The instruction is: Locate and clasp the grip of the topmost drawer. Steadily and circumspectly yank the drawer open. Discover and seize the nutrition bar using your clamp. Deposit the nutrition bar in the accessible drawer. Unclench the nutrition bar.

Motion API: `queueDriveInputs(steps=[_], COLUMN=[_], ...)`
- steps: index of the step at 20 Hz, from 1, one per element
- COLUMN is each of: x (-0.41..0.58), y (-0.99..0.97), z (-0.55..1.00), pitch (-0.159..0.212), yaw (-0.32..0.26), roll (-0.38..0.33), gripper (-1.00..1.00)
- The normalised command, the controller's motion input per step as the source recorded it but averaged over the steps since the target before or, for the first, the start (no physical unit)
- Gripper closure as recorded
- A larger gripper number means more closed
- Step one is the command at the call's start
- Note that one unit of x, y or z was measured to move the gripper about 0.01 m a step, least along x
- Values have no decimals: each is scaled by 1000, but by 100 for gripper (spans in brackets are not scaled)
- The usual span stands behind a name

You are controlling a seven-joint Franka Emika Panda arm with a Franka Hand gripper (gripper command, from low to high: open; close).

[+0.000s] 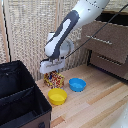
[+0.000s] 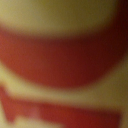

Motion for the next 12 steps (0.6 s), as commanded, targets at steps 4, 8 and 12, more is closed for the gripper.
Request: queueDriveInputs(steps=[4, 8, 12], x=[103, 288, 371], y=[4, -86, -83], z=[458, 945, 1000], pitch=[70, 114, 89], yaw=[-111, -107, -93], roll=[8, 0, 0], gripper=[100, 100, 100])
